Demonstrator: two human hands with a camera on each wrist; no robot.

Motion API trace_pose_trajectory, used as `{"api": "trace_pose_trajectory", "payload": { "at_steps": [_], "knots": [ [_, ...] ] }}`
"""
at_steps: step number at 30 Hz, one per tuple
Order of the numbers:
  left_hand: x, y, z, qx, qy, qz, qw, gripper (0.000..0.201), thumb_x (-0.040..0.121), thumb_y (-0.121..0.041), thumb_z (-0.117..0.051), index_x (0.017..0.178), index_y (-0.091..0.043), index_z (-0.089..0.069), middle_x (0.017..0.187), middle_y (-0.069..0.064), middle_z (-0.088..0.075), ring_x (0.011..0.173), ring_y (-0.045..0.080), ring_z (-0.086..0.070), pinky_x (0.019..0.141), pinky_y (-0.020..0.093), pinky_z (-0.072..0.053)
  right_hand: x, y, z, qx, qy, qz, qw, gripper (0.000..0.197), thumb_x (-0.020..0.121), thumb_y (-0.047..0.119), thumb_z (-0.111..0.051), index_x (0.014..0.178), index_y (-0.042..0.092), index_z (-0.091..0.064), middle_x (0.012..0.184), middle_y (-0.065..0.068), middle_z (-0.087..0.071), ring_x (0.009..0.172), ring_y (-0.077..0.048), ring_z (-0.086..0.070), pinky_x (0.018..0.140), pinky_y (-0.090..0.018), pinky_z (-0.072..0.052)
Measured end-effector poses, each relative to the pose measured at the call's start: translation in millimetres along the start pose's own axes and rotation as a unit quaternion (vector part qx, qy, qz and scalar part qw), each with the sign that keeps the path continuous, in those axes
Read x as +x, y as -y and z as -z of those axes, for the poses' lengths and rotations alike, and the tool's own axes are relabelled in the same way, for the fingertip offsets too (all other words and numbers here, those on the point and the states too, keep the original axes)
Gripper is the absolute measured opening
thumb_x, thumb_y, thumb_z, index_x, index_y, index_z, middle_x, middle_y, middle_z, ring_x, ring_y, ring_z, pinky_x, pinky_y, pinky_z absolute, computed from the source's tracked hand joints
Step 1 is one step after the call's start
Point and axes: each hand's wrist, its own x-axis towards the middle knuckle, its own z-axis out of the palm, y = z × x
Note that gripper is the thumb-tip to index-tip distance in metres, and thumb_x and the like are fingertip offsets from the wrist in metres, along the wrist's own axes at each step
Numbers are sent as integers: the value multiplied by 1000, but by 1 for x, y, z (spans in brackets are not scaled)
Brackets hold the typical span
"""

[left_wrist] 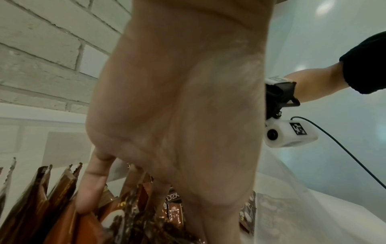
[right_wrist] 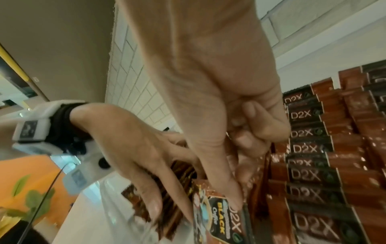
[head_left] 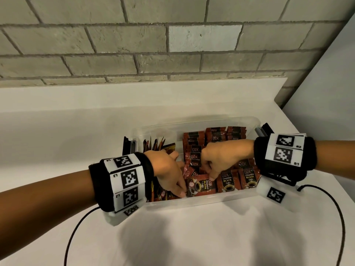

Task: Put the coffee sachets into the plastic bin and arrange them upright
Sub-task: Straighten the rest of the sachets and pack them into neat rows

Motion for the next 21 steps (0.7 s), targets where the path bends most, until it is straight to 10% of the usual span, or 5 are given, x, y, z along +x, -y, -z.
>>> {"api": "trace_pose_trajectory", "payload": {
  "at_steps": [5, 9, 15, 18, 21],
  "knots": [
    [-1, -2, 0, 6, -4, -4, 1000, 48, 95, -60, -26, 143, -52, -23, 158, -6, -5, 143, 31, 16, 113, 57, 1, -21, -14, 29, 62, -23, 11, 998, 11, 85, 24, -65, 86, 19, -55, 82, 1, -63, 68, -8, -52, 58, -20, -37],
    [-2, -3, 2, 10, -4, -9, 1000, 47, 96, -59, -28, 142, -55, -20, 159, -4, 2, 143, 33, 16, 114, 59, 2, -36, -27, 36, 61, 1, 47, 997, 14, 87, 18, -64, 101, 20, -61, 84, 3, -68, 69, -5, -58, 58, -6, -40],
    [-2, -6, 0, 25, -7, -23, 999, 43, 99, -50, -26, 141, -57, -18, 158, -8, 4, 143, 33, 14, 114, 57, 6, -29, -31, 9, 2, 62, 84, 995, 26, 92, 15, -59, 117, 16, -66, 92, 28, -56, 69, 32, -43, 65, 8, -29],
    [-2, -7, -1, 29, -21, -31, 999, 42, 100, -48, -26, 141, -56, -20, 157, -8, 1, 142, 33, 11, 112, 56, 6, -23, -33, -1, 11, 49, 81, 995, 29, 92, 17, -59, 120, 19, -65, 113, 9, -64, 72, 23, -47, 66, 8, -30],
    [0, -9, 1, 33, -24, -40, 998, 41, 101, -46, -25, 140, -55, -23, 157, -9, 4, 141, 35, 13, 111, 56, 8, -20, -36, -1, 31, 25, 64, 997, 28, 90, 19, -63, 118, 17, -62, 95, 3, -66, 71, 3, -55, 61, 0, -38]
  ]
}}
